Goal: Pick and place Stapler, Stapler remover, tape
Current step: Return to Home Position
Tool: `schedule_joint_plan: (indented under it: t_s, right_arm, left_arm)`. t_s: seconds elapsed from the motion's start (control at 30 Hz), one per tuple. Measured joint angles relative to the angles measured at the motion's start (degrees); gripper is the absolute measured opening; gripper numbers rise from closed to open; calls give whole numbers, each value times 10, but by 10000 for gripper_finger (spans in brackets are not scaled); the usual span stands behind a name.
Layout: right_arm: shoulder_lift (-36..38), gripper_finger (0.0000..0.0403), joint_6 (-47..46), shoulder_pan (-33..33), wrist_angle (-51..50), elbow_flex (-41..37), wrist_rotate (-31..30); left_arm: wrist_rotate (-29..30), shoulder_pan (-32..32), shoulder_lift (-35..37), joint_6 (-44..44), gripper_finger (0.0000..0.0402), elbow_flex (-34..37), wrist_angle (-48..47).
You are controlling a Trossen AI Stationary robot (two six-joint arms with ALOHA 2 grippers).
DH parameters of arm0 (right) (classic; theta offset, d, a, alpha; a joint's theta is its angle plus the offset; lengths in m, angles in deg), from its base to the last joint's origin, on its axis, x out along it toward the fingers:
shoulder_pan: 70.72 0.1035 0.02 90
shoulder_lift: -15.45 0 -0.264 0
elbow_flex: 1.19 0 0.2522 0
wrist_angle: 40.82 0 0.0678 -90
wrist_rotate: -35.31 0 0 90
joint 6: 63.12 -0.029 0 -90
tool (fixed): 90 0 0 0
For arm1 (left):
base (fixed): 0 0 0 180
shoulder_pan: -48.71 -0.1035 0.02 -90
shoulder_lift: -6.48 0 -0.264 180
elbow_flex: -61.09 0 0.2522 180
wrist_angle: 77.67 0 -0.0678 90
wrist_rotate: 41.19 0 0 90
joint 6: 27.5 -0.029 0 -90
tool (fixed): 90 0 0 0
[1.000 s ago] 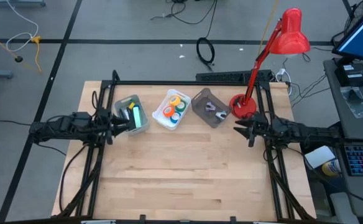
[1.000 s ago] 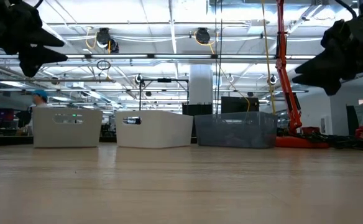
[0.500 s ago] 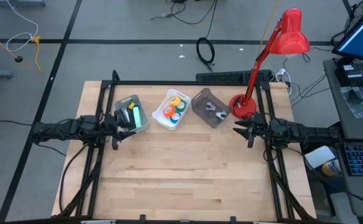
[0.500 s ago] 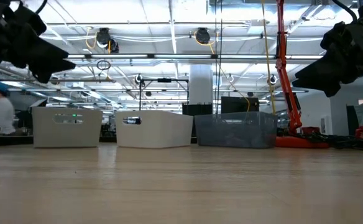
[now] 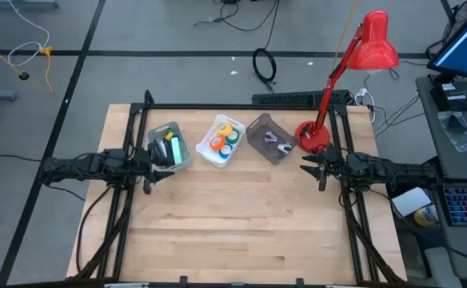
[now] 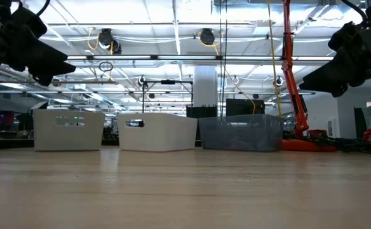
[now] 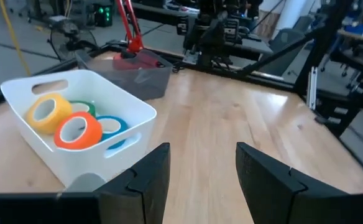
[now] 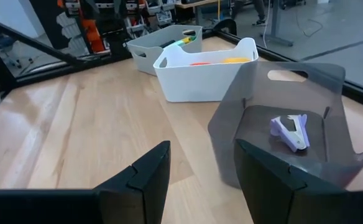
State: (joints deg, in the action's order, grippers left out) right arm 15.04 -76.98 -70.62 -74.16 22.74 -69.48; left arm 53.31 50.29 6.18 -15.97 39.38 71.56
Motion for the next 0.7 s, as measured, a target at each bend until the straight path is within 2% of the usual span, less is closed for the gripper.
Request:
schedule_joint_plan:
  t_s: [0.13,0.37,0.7]
  right_arm:
    - [0,172,22,0,9,-1,0]
    - [0,169,102,0,62,-3,1]
    - [0,171,87,0,60,-2,0]
  left_arm:
    - [0,0,0,37,184,0,8]
    - [0,0,0,39,184,0,6]
    - [0,0,0,39,184,0,6]
